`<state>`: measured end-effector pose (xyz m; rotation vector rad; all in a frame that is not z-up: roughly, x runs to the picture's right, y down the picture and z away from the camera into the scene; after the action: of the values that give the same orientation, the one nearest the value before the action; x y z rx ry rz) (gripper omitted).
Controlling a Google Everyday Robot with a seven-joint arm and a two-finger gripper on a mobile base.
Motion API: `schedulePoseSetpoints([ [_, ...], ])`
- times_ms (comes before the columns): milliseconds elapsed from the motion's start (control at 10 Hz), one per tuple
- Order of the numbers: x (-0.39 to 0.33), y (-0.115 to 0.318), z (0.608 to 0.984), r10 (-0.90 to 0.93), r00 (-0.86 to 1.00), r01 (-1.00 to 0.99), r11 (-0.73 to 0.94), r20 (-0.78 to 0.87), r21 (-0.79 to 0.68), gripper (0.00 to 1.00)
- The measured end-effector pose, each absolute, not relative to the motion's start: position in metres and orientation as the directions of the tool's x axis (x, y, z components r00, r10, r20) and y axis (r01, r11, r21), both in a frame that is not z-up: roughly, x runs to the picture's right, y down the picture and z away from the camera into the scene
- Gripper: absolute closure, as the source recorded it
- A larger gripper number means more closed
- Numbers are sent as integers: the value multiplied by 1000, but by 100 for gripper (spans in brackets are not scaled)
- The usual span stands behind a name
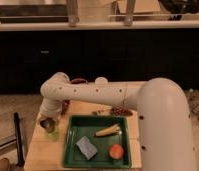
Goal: Stack cups on top of each other
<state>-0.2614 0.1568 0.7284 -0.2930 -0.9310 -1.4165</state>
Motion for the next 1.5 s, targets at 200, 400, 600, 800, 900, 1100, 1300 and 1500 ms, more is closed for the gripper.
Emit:
schedulePoseSetpoints([
  [200,-262,160,733,-697,-117,924,186,707,335,98],
  [400,-265,161,737,-684,-120,928,181,719,326,98],
  [600,-275,160,737,-678,-130,931,169,724,325,98],
  [800,-277,159,742,-669,-113,942,163,734,294,95],
  [900,-280,160,742,-666,-112,946,157,738,285,91],
  [1100,-277,158,742,-667,-97,951,158,739,267,99],
  [1300,-277,157,740,-667,-93,953,156,739,261,100],
  [1500,-276,159,738,-664,-88,954,158,742,255,100],
])
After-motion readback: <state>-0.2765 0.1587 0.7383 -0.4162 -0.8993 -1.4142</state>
